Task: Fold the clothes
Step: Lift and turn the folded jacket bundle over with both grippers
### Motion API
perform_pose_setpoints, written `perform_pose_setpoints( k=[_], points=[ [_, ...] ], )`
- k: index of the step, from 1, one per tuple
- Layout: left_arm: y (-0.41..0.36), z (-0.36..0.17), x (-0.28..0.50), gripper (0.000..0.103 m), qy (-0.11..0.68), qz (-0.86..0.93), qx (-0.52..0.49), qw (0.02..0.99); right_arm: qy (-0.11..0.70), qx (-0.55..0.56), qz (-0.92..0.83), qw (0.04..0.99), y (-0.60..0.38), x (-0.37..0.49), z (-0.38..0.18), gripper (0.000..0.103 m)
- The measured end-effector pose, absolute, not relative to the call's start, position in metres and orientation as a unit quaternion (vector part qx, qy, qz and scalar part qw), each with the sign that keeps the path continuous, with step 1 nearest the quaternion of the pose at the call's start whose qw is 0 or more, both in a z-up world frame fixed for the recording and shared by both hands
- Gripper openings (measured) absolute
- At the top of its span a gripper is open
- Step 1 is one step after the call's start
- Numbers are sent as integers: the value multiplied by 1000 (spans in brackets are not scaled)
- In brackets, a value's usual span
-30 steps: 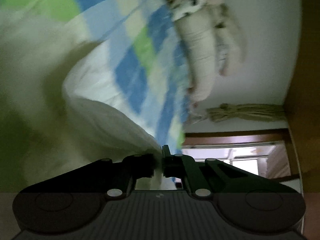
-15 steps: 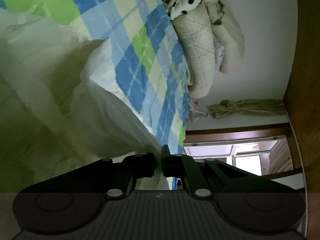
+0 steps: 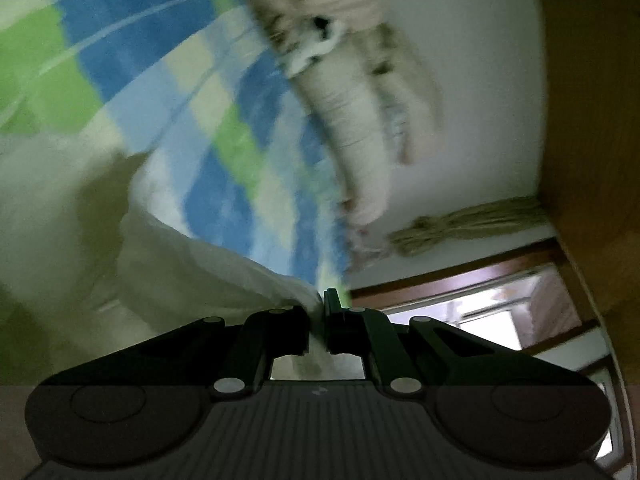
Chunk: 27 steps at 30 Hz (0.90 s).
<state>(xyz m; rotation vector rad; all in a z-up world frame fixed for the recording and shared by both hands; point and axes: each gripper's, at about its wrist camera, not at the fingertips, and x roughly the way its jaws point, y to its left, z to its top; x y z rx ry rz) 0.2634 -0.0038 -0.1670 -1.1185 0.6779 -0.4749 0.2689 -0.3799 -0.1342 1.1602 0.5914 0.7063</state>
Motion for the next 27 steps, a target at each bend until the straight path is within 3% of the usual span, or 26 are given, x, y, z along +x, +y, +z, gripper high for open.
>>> perform_pose_setpoints(
  k=[8,10,12,15,17,19,20,21,23,27],
  points=[
    [-22,-250,206,12,449,-179,-488,726,381,518,252,723,-412,195,-219,3],
    [-24,-266,194,19,478,-171,-480,715,406,515,229,720,-420,176,-234,3],
    [-20,-264,192,40,481,-172,-473,718,407,518,223,718,-421,173,-232,3],
    [-9,-248,196,61,464,-165,-461,738,407,514,221,722,-419,173,-227,3],
    [-2,-240,203,66,448,-158,-458,751,405,509,225,726,-418,176,-222,3],
    [4,-236,210,64,437,-152,-458,760,401,505,229,729,-417,178,-218,3],
    [6,-236,212,55,435,-150,-457,761,399,503,231,731,-417,179,-216,3],
    [7,-237,212,35,436,-148,-456,762,398,498,232,735,-416,179,-214,3],
    [10,-240,213,11,440,-140,-457,760,393,496,234,738,-410,177,-221,4],
    [29,-243,207,8,427,-122,-474,761,386,489,241,744,-401,178,-222,4]
  ],
)
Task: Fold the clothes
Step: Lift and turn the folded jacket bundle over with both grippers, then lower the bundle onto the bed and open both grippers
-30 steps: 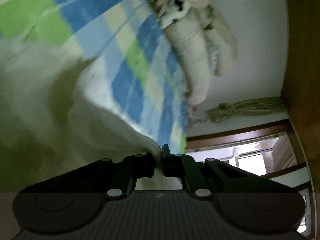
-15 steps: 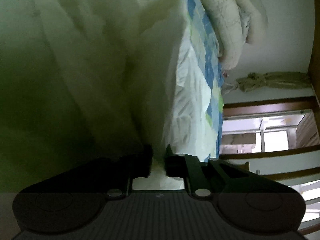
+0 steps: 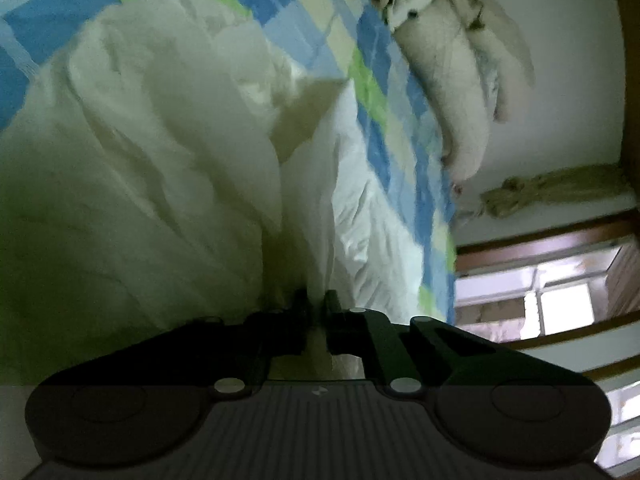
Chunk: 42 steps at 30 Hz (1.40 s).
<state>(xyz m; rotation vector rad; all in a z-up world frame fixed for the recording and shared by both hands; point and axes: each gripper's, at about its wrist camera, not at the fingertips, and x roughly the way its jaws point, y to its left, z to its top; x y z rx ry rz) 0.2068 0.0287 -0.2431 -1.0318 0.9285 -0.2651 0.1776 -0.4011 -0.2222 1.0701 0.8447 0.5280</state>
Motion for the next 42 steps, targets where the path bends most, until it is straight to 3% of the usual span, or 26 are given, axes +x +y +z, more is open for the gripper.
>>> perform_pose_setpoints(
  k=[5,8,10,11,12,13,17,19,20,21,22,25,28,31,33,34,36,42],
  points=[
    [43,-272,200,8,451,-101,-473,750,417,462,210,754,-399,176,-244,4],
    [41,-264,200,10,445,-105,-462,760,409,450,214,765,-398,180,-235,10],
    [40,-254,199,20,436,-111,-456,768,402,438,218,774,-398,181,-225,13],
    [39,-247,200,32,428,-116,-454,772,399,433,219,778,-397,183,-220,20],
    [38,-242,200,44,424,-119,-452,776,396,429,220,782,-397,184,-216,35],
    [39,-241,200,48,421,-120,-452,777,393,431,219,782,-399,186,-215,39],
    [38,-236,208,47,418,-123,-446,782,388,429,209,788,-403,193,-219,41],
    [37,-240,214,36,427,-117,-441,781,394,431,197,788,-401,198,-226,41],
    [36,-243,215,23,432,-112,-437,781,400,429,192,787,-400,201,-229,38],
    [37,-244,214,17,435,-109,-435,781,405,422,188,789,-398,200,-230,16],
    [39,-246,212,15,439,-105,-432,781,410,416,184,791,-395,199,-230,6],
    [45,-251,209,12,441,-96,-431,781,404,425,183,790,-397,187,-233,4],
    [51,-261,206,13,444,-89,-437,777,410,428,182,784,-399,178,-240,9],
    [52,-255,203,29,434,-97,-442,779,412,432,180,782,-402,171,-243,13],
    [52,-245,200,50,425,-107,-442,783,399,429,184,789,-405,170,-229,16],
    [51,-239,197,50,420,-112,-439,786,396,427,186,791,-407,169,-225,18],
    [48,-226,191,50,412,-124,-434,792,393,432,187,790,-410,165,-216,35],
    [22,-196,179,46,401,-161,-424,796,370,419,202,804,-409,151,-191,36]
  ],
)
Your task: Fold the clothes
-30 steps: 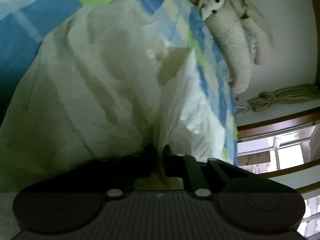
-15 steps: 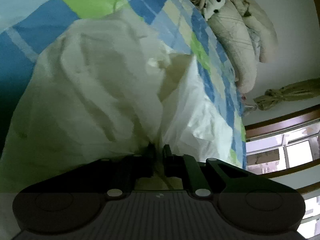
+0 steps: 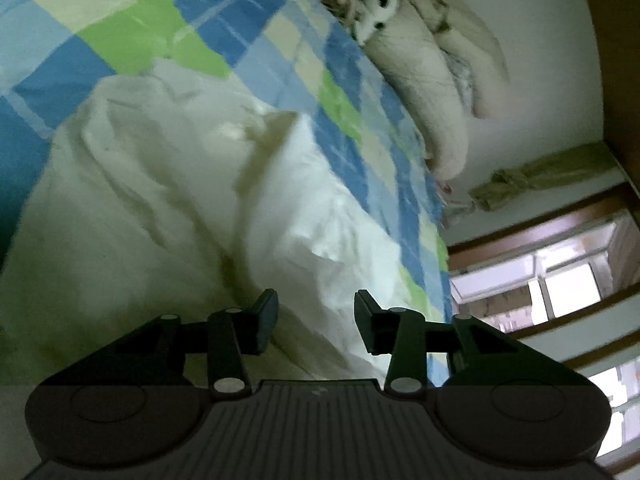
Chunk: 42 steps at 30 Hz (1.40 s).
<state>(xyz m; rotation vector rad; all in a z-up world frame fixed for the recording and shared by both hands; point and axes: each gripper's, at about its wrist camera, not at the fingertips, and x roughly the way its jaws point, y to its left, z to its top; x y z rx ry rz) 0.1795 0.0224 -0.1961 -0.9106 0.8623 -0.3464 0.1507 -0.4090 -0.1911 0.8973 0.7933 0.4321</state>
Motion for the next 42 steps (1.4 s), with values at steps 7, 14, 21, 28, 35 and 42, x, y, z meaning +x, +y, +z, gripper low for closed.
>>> perform_pose_setpoints(
  k=[7,14,21,28,35,42],
  points=[
    [-7,-206,188,41,407,-175,-423,790,363,420,252,792,-372,171,-193,29],
    [-9,-245,169,30,457,-124,-416,776,432,401,231,774,-359,156,-237,28],
    [11,-207,129,56,416,-105,-418,801,413,400,257,777,-390,139,-201,29],
    [50,-199,68,58,437,-44,-395,807,433,350,219,801,-437,91,-182,29],
    [80,-199,26,62,493,-39,-321,808,446,288,146,835,-452,29,-187,30],
    [115,-202,-22,67,535,-13,-285,795,463,184,79,863,-462,-9,-174,41]
  ],
)
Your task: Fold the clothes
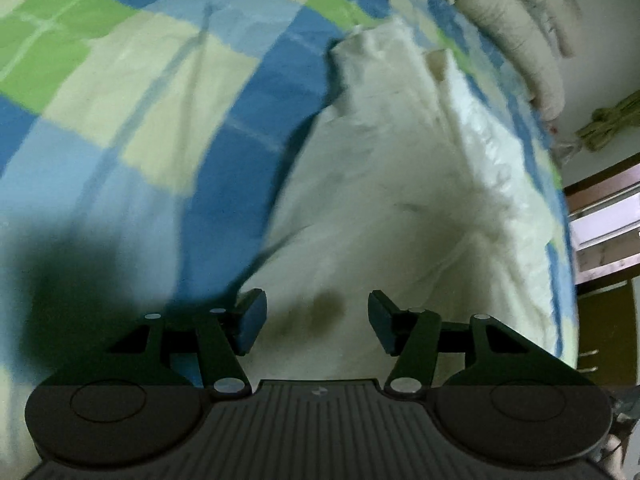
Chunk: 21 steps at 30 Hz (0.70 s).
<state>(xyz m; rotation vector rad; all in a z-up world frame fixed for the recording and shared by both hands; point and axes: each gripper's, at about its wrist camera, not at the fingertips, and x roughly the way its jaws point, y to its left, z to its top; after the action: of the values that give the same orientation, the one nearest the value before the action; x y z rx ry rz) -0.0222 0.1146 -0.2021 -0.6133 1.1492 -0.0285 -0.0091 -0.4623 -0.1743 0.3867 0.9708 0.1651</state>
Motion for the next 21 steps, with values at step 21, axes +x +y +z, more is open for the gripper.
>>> perform_pose_setpoints(
  k=[21],
  points=[
    [103,-220,-70,58,578,-49,-339,741,536,277,66,795,-473,-91,-200,51]
  ],
)
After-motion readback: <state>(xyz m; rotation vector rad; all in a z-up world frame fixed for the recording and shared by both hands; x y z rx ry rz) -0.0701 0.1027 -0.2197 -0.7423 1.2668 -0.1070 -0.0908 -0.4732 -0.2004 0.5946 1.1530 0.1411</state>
